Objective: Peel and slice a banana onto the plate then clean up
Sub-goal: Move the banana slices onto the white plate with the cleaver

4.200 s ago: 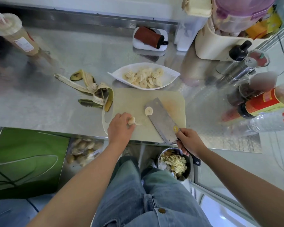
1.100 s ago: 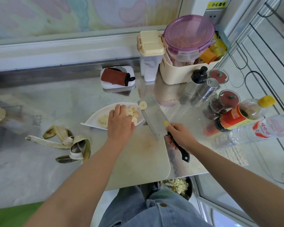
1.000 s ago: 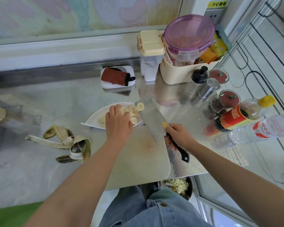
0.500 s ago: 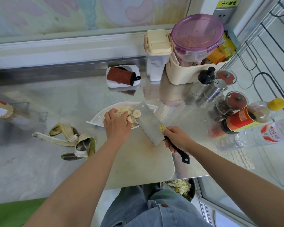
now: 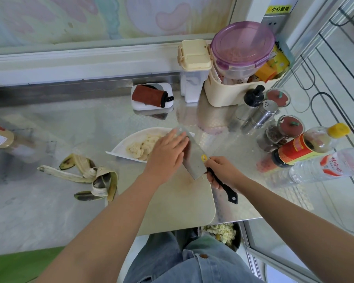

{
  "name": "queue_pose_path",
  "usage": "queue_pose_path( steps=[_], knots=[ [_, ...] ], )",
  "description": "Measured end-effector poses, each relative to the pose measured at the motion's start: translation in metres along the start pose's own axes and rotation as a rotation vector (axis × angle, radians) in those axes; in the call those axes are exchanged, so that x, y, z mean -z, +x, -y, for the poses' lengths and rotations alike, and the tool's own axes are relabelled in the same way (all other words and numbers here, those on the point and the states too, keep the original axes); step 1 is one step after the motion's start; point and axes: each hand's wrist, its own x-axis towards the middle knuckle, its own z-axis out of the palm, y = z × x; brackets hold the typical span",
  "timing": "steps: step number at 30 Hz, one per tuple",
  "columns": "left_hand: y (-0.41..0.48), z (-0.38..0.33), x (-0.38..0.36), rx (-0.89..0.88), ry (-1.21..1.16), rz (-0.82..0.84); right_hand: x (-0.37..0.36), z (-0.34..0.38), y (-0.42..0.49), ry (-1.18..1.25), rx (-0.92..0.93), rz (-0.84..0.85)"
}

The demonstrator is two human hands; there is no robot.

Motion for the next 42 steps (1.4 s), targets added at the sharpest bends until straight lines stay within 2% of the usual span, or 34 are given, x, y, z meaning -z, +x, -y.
queue_pose_path(
  steps=[3,8,13,17,24,29,33,37,39,42],
  knots=[
    [-0.002,-0.002,-0.006,0.049,0.049,0.079,0.001,0.002,-0.003,0.017,0.009,-0.019],
    [-0.007,0.015,-0.008,0.172,0.032,0.091,0.003,-0.001,-0.007,0.013,0.005,-0.035],
    [-0.002,0.004,-0.004,0.109,0.058,0.119,0.000,-0.001,-0.008,0.014,0.003,-0.028],
    [-0.003,0.004,-0.011,0.163,0.090,0.188,0.001,-0.001,-0.009,0.008,0.004,-0.028],
    [-0.015,0.011,-0.008,0.327,0.040,0.146,0.003,-0.008,-0.013,0.035,-0.007,-0.059],
    [-0.014,-0.003,-0.006,0.193,0.005,0.093,-0.003,-0.006,-0.012,0.069,-0.016,-0.053],
    [-0.020,0.000,-0.007,0.340,0.027,0.167,-0.003,-0.007,-0.012,0.107,-0.001,-0.064],
    [-0.021,-0.005,-0.007,0.325,0.003,0.211,-0.004,-0.007,-0.012,0.101,-0.007,-0.048],
    [-0.021,-0.006,-0.007,0.373,-0.004,0.228,-0.006,-0.007,-0.013,0.109,-0.002,-0.041],
    [-0.021,-0.005,-0.007,0.360,0.026,0.168,-0.001,-0.008,-0.014,0.172,0.011,-0.092]
  ],
)
